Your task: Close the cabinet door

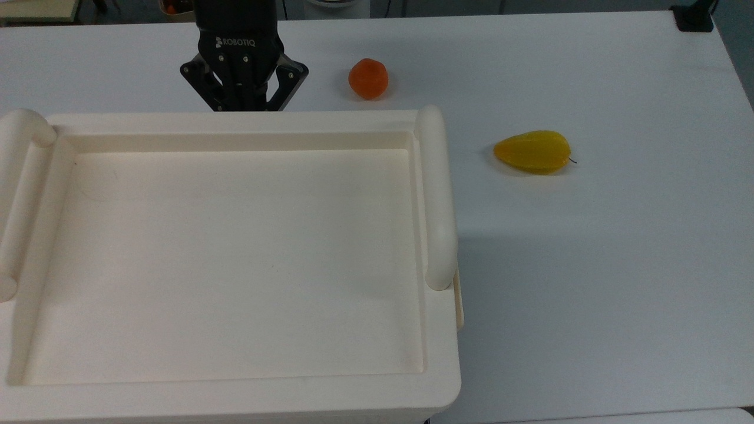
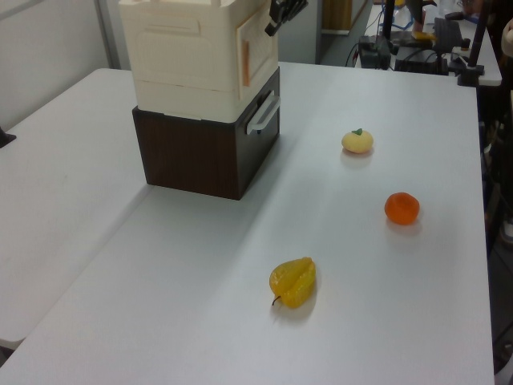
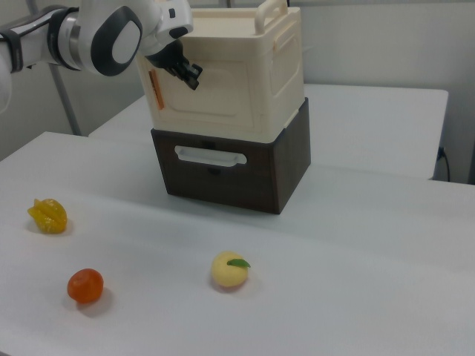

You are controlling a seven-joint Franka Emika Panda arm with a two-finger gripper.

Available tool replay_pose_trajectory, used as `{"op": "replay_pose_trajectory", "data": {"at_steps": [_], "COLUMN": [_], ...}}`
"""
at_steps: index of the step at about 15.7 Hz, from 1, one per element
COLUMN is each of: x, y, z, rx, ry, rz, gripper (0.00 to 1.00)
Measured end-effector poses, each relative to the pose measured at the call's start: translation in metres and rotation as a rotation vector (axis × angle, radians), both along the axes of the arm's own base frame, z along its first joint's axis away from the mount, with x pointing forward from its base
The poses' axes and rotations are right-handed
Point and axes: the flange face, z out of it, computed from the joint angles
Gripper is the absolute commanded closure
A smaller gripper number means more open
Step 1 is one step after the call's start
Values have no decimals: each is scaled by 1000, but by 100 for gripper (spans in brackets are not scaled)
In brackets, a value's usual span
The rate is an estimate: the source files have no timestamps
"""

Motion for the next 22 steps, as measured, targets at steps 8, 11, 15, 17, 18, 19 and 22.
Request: {"op": "replay_pose_trajectory", "data": {"at_steps": [8, 11, 15, 17, 18, 19, 22], "x": [0, -7, -33, -50, -59, -69, -98], "y": [1, 12, 28, 33, 34, 34, 33], "z": [-6, -27, -50, -52, -52, -52, -51], "rx": [6, -43, -139, -169, -182, -193, -217], "ry": [9, 111, 353, 442, 477, 508, 583], "rz": [-5, 22, 64, 98, 123, 148, 213], "gripper": [100, 100, 100, 100, 100, 100, 100]}}
